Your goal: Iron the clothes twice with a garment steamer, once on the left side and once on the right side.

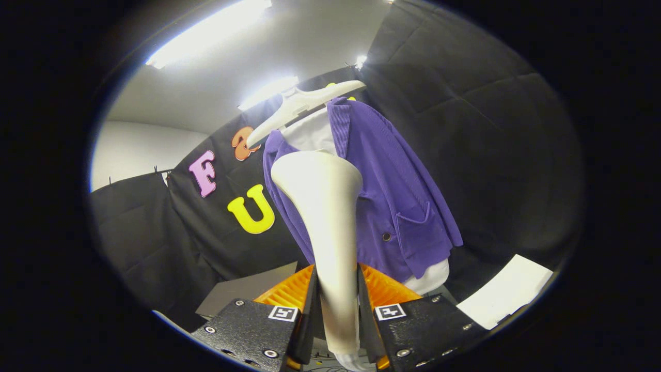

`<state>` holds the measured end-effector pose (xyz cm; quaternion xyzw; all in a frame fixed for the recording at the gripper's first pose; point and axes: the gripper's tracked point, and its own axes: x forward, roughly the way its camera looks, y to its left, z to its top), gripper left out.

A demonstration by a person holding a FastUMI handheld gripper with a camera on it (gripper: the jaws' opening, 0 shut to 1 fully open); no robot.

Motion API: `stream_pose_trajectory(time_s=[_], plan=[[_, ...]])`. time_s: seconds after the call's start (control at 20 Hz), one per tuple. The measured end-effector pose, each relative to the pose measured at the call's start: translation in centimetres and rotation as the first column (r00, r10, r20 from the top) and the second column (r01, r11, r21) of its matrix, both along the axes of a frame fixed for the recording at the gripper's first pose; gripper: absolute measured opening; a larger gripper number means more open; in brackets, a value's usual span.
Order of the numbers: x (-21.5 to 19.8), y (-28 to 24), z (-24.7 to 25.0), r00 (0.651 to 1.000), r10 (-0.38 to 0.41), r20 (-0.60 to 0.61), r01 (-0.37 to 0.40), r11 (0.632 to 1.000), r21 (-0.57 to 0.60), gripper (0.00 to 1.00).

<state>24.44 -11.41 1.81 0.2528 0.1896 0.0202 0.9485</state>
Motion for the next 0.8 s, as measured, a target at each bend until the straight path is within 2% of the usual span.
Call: stream_pose_trajectory(time_s=[0.35, 0.65, 0.8], plan=[[6.4, -3.7, 3.5, 0.985, -0.096, 0.142, 0.091, 0.995, 0.042, 0.39], [12.8, -7.3, 3.8, 0.968, -0.165, 0.19, 0.173, 0.985, -0.023, 0.39], [16.0, -8.4, 2.6, 0.966, -0.201, 0.164, 0.217, 0.973, -0.084, 0.39]])
